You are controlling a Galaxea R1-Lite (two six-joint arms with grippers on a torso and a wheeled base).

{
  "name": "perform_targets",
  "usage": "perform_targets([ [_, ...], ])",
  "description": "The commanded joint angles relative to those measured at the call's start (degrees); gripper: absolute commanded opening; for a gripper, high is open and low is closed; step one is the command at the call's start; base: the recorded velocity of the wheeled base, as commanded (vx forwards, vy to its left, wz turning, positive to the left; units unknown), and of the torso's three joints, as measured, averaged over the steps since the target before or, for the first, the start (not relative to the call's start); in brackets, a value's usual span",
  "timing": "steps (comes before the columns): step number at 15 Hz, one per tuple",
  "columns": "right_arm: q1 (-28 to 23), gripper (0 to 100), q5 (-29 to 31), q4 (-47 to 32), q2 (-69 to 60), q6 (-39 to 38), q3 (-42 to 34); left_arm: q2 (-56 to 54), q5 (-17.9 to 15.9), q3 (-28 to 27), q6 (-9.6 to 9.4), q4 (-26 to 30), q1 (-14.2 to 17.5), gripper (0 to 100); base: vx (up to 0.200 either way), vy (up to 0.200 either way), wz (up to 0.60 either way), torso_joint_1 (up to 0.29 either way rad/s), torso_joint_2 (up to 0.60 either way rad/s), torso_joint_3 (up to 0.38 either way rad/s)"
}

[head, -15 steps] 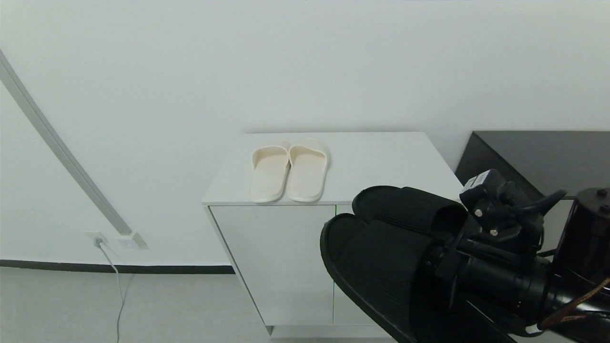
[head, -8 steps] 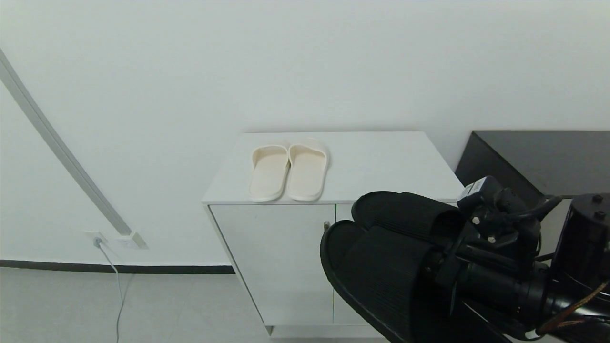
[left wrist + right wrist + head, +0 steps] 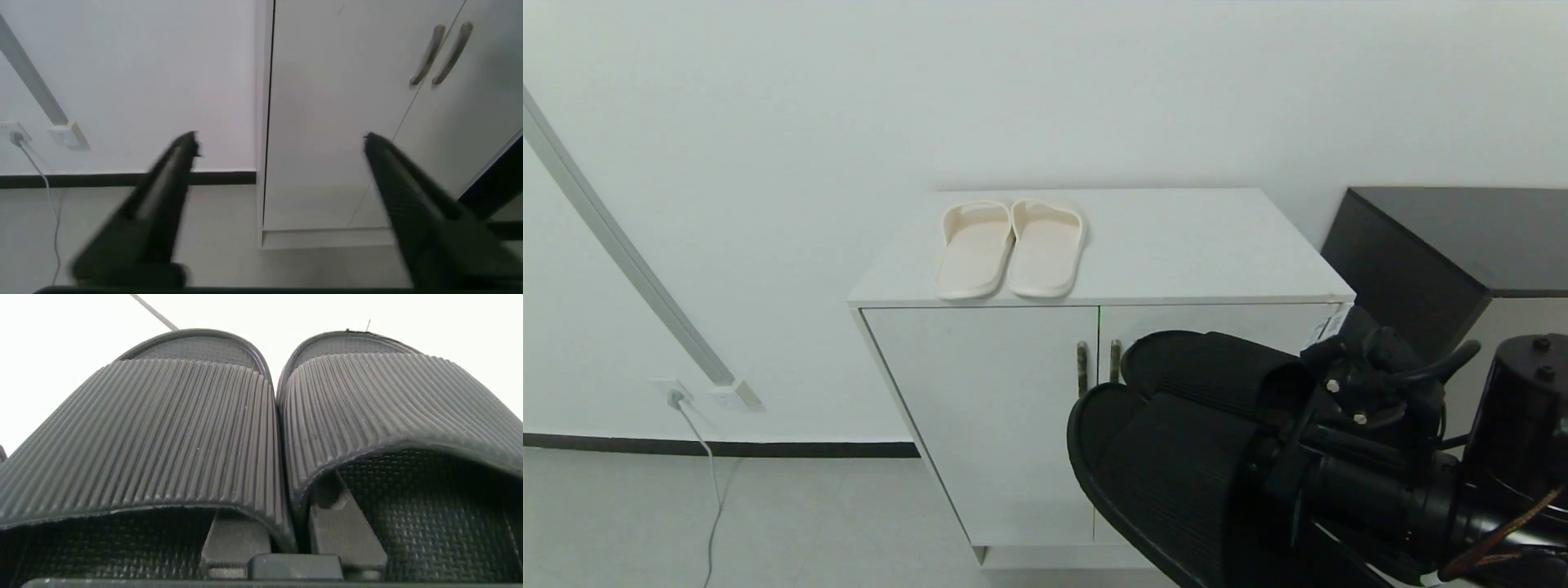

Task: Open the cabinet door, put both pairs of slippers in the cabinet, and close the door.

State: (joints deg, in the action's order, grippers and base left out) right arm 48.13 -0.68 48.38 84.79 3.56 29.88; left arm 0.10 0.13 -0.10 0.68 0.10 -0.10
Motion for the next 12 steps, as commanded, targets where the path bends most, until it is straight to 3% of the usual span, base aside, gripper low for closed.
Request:
perform_targets([
  [1,0.04,0,-0.02,0.04,0.38,0.04,0.0,-0.01,0.04,0.01,0.02,-0.01,0.01,100,0.0,0.0,0.0,-0.207,0.55,0.32],
  [12,0.12,0,-0.11,0.04,0.38,0.22,-0.7,-0.01,0.04,0.01,0.02,-0.01,0.01,100,0.0,0.0,0.0,-0.17,0.5,0.322],
])
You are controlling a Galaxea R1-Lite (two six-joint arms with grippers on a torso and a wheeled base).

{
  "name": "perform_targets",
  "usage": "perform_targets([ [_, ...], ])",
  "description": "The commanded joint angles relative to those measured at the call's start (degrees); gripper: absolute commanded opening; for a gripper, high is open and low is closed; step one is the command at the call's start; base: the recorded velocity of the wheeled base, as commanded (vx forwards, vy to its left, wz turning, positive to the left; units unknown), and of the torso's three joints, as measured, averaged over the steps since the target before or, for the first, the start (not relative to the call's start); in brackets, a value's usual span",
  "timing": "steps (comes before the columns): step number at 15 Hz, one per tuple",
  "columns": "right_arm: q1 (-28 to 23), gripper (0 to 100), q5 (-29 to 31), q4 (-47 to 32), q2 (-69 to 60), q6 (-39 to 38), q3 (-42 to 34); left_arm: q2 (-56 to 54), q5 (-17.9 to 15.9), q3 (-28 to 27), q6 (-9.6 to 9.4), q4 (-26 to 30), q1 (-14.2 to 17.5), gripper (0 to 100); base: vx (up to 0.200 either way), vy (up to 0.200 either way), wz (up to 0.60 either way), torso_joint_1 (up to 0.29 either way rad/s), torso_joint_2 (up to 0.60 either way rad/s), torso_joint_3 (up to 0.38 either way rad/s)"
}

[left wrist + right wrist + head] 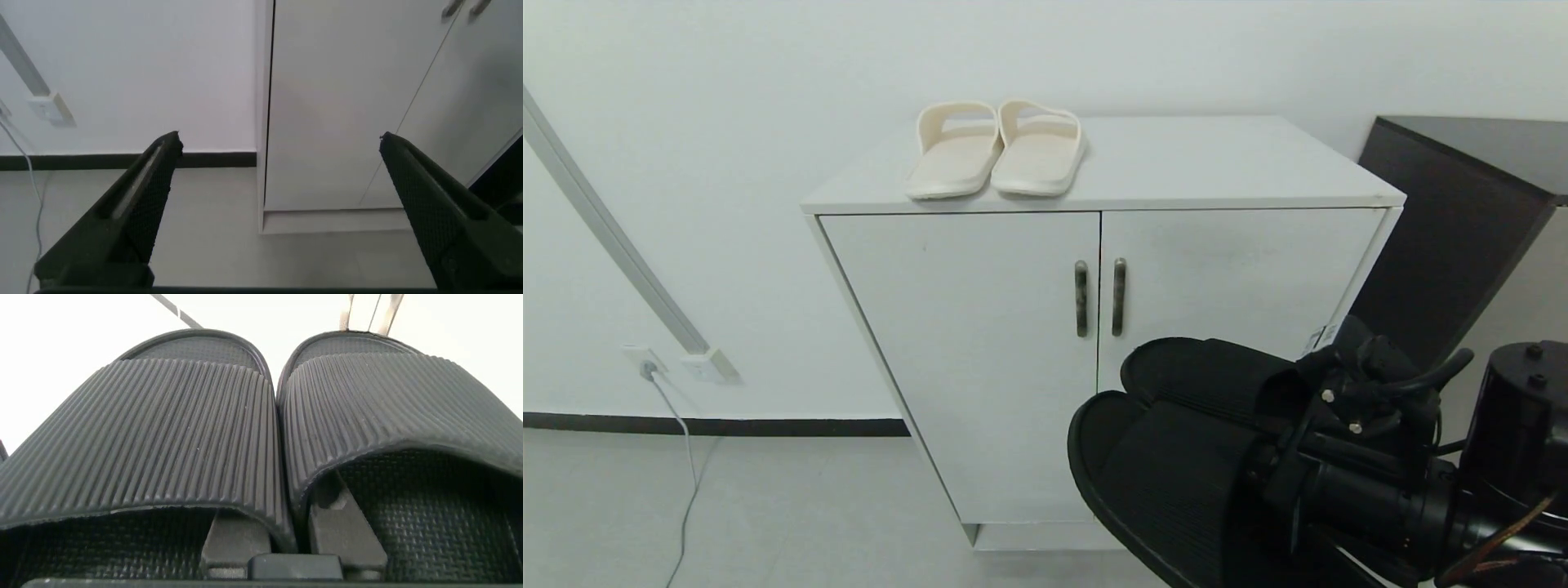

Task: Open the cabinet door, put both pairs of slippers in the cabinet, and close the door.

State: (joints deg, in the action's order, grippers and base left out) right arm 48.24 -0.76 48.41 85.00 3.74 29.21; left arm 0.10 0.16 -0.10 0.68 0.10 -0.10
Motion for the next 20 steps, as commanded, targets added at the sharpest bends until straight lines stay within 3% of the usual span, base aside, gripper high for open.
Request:
perform_targets([
  [1,0.01,0,-0.04,0.02,0.16,0.04,-0.29,-0.01,0.02,0.01,0.02,-0.01,0.01,100,0.0,0.0,0.0,-0.134,0.47,0.349],
  [12,0.28,0,-0.04,0.02,0.25,0.04,-0.56,-0.01,0.11,0.01,-0.07,-0.01,0.01,100,0.0,0.0,0.0,-0.055,0.42,0.358],
  [20,0.37,0,-0.04,0.02,0.6,0.12,-1.17,-0.01,0.02,0.1,-0.42,-0.01,0.01,100,0.0,0.0,0.0,0.001,0.03,0.023],
])
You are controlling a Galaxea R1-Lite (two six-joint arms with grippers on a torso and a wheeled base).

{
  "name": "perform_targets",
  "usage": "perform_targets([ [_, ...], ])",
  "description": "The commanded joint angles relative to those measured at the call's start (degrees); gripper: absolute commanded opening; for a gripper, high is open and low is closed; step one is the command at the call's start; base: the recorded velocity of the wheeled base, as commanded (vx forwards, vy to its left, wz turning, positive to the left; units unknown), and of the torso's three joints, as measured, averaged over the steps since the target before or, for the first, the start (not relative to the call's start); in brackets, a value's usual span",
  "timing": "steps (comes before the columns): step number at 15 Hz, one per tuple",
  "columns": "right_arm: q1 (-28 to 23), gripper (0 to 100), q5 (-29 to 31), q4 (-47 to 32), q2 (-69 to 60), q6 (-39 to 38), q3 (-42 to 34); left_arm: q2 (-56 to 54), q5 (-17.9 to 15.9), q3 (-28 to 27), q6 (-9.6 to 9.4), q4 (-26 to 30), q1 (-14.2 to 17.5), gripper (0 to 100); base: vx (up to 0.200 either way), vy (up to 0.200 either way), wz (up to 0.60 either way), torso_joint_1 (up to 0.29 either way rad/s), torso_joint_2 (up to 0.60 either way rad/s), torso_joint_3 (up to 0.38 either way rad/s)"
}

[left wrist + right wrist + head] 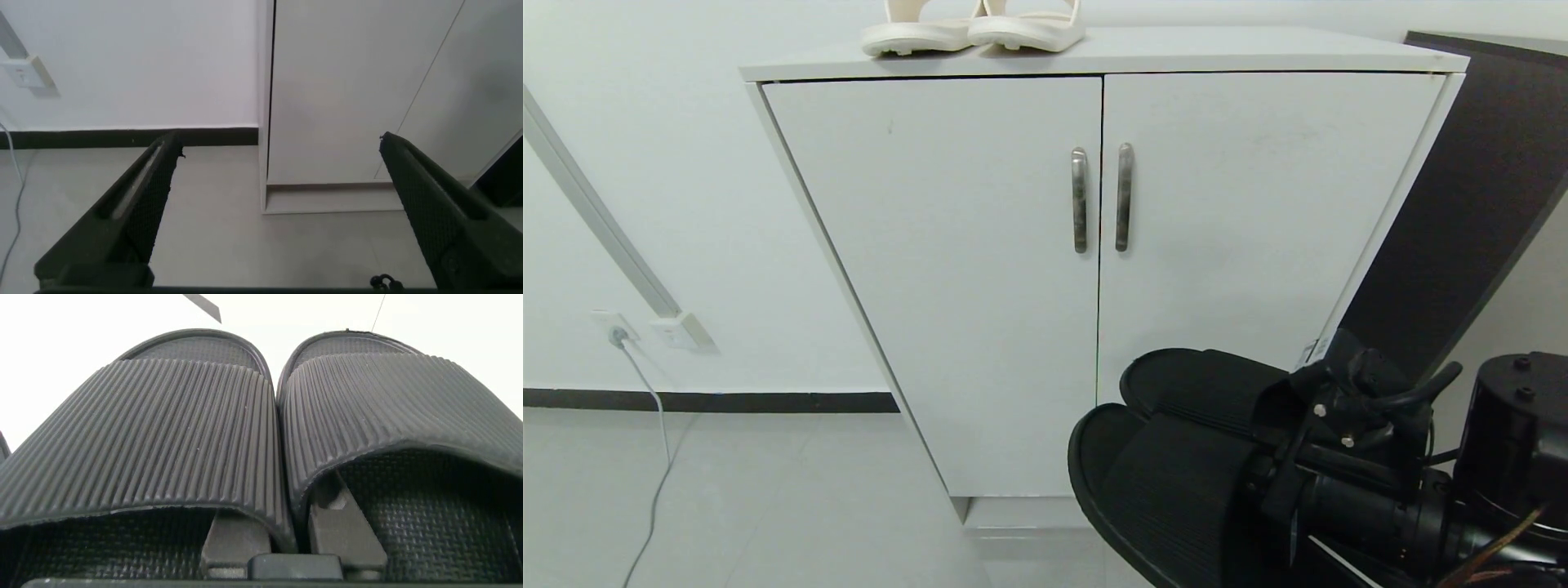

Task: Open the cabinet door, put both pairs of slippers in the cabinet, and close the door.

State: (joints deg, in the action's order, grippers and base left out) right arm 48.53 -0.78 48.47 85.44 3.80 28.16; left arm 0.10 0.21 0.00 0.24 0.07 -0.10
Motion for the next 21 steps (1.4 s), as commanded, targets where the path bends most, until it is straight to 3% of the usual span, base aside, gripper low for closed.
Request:
perform_targets([
  [1,-0.02,0,-0.01,0.05,0.16,-0.02,-0.21,0.08,-0.03,0.0,0.02,0.01,0.01,100,0.0,0.0,0.0,0.0,0.0,0.0],
  [7,-0.02,0,0.34,1.54,-0.19,2.09,-1.88,-0.01,0.85,0.0,0.37,0.01,0.01,100,0.0,0.0,0.0,0.0,0.0,0.0],
  [9,-0.37,0,0.25,2.16,-1.07,1.82,-2.94,0.43,1.2,-0.62,-1.03,-0.16,0.01,100,0.0,0.0,0.0,0.0,0.0,0.0],
  [10,-0.37,0,0.16,2.24,-0.89,1.82,-3.02,2.45,1.11,-5.62,-0.6,-0.42,0.1,100,0.0,0.0,0.0,0.0,0.0,0.0],
  [11,-0.37,0,0.16,2.24,-0.19,1.91,-3.38,5.09,0.5,-11.25,1.34,-0.16,0.01,100,0.0,0.0,0.0,0.0,0.0,0.0],
  [12,-0.28,0,0.08,2.42,0.95,1.91,-3.38,8.96,-1.53,-14.33,1.87,0.01,-0.17,100,0.0,0.0,0.0,0.0,0.0,0.0],
  [14,-0.28,0,0.16,2.95,1.3,1.91,-3.38,14.14,-7.5,-14.94,1.07,-0.42,-0.08,100,0.0,0.0,0.0,0.0,0.0,0.0],
  [15,-0.28,0,0.16,3.47,0.78,1.91,-3.46,20.38,-13.65,-15.73,0.81,-2.09,-0.08,100,0.0,0.0,0.0,0.0,0.0,0.0],
  [19,-0.28,0,0.16,3.39,0.51,1.91,-3.46,36.38,-26.75,-22.76,0.81,-8.86,-0.34,100,0.0,0.0,0.0,0.0,0.0,0.0],
  [21,-0.28,0,0.16,3.39,0.51,1.82,-3.55,42.62,-30.35,-27.6,0.81,-10.18,-3.95,100,0.0,0.0,0.0,0.0,0.0,0.0],
])
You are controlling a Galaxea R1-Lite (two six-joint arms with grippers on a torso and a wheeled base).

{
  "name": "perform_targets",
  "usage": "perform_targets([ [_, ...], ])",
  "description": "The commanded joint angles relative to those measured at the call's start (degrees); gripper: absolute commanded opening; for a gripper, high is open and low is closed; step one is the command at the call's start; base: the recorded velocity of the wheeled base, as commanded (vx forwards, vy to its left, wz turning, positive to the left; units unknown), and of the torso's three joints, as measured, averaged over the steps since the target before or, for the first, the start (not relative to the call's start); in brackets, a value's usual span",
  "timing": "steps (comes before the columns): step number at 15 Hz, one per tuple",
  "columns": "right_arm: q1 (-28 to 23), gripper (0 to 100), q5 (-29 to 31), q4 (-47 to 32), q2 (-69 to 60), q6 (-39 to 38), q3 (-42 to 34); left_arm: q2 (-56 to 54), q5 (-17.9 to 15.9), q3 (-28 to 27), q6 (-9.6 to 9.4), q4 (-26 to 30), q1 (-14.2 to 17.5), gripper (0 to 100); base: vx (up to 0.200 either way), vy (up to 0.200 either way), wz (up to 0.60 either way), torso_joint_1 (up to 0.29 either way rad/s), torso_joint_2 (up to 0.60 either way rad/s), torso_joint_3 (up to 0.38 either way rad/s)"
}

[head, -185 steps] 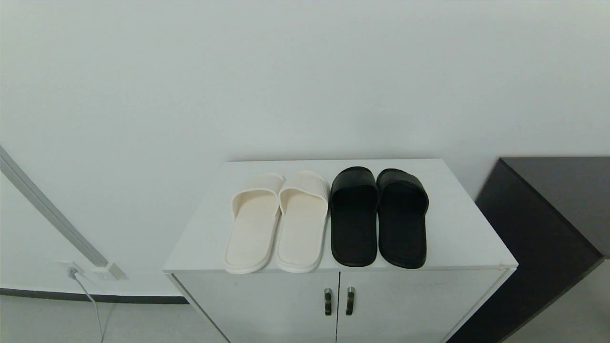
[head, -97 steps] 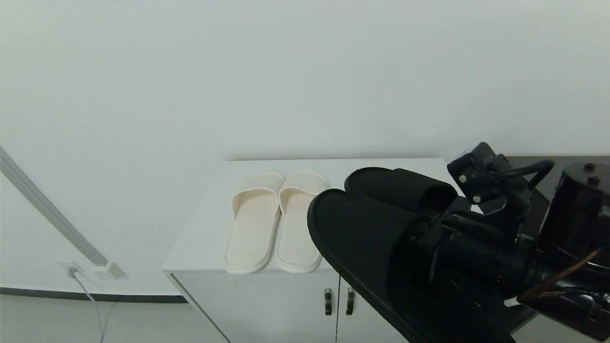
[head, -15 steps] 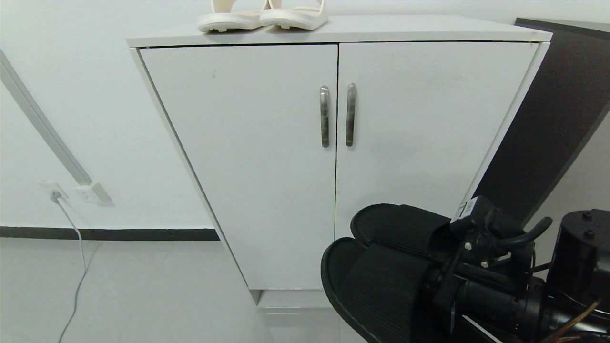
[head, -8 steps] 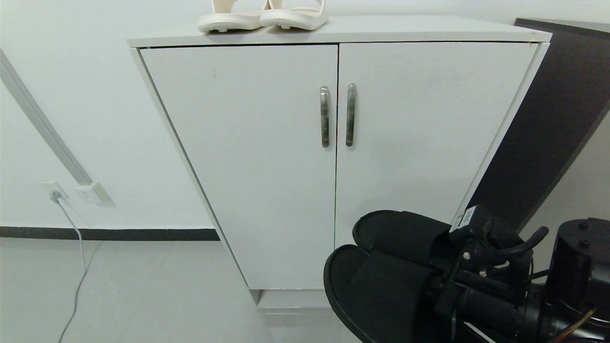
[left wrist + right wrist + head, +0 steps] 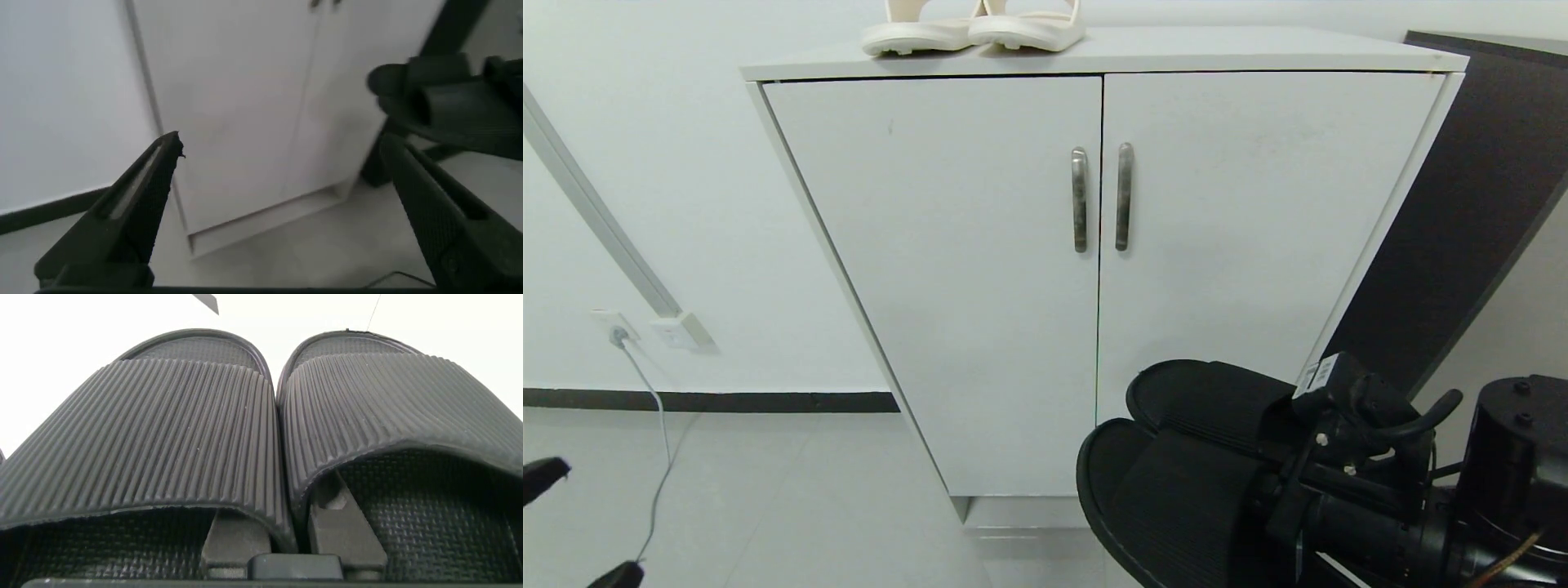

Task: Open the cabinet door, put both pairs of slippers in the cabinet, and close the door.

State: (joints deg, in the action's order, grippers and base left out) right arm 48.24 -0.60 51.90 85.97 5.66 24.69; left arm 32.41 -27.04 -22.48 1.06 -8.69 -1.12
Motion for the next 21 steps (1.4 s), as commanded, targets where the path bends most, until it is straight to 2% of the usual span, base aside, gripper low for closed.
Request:
perform_targets([
  [1,0.01,0,-0.02,-0.04,0.34,-0.03,-0.08,13.64,-3.2,-7.84,0.08,-1.42,-6.09,100,0.0,0.0,0.0,0.0,0.0,0.0],
  [4,-0.07,0,-0.02,0.05,0.87,-0.12,-0.52,23.13,-3.11,-14.7,0.08,-3.44,-16.11,100,0.0,0.0,0.0,0.0,0.0,0.0],
  [6,-0.07,0,-0.02,0.05,0.78,-0.12,-0.43,29.2,-2.4,-18.21,-0.45,-5.9,-19.8,100,0.0,0.0,0.0,0.0,0.0,0.0],
  [9,-0.07,0,-0.02,0.05,0.43,-0.12,-0.43,37.19,-2.49,-22.61,-0.09,-9.77,-24.37,100,0.0,0.0,0.0,0.0,0.0,0.0],
  [11,-0.07,0,-0.02,0.05,0.6,-0.12,-0.52,46.69,-1.44,-28.23,0.35,-14.69,-29.38,100,0.0,0.0,0.0,0.0,0.0,0.0],
  [12,-0.07,0,-0.02,0.05,0.87,-0.12,-0.52,49.94,-0.12,-30.96,1.58,-15.65,-31.49,100,0.0,0.0,0.0,0.0,0.0,0.0],
  [14,-0.07,0,-0.02,0.05,1.22,-0.12,-0.43,54.77,2.43,-35.79,5.62,-16.01,-34.3,100,0.0,0.0,0.0,0.0,0.0,0.0],
  [16,-0.07,0,-0.02,-0.04,1.22,-0.12,-0.43,56.88,2.34,-40.19,9.49,-15.3,-34.91,100,0.0,0.0,0.0,0.0,0.0,0.0],
  [17,0.01,0,-0.11,-0.04,1.57,-0.12,-0.52,59.17,1.29,-44.41,11.95,-14.77,-35.09,100,0.0,0.0,0.0,0.0,0.0,0.0],
  [19,0.1,0,-0.11,-0.04,2.36,-0.12,-0.52,62.16,-2.49,-50.73,12.91,-11.26,-35.09,100,0.0,0.0,0.0,0.0,0.0,0.0],
  [21,0.19,0,-0.11,0.05,2.8,-0.12,-0.52,65.67,-3.28,-55.74,14.67,-10.12,-35.09,100,0.0,0.0,0.0,0.0,0.0,0.0],
])
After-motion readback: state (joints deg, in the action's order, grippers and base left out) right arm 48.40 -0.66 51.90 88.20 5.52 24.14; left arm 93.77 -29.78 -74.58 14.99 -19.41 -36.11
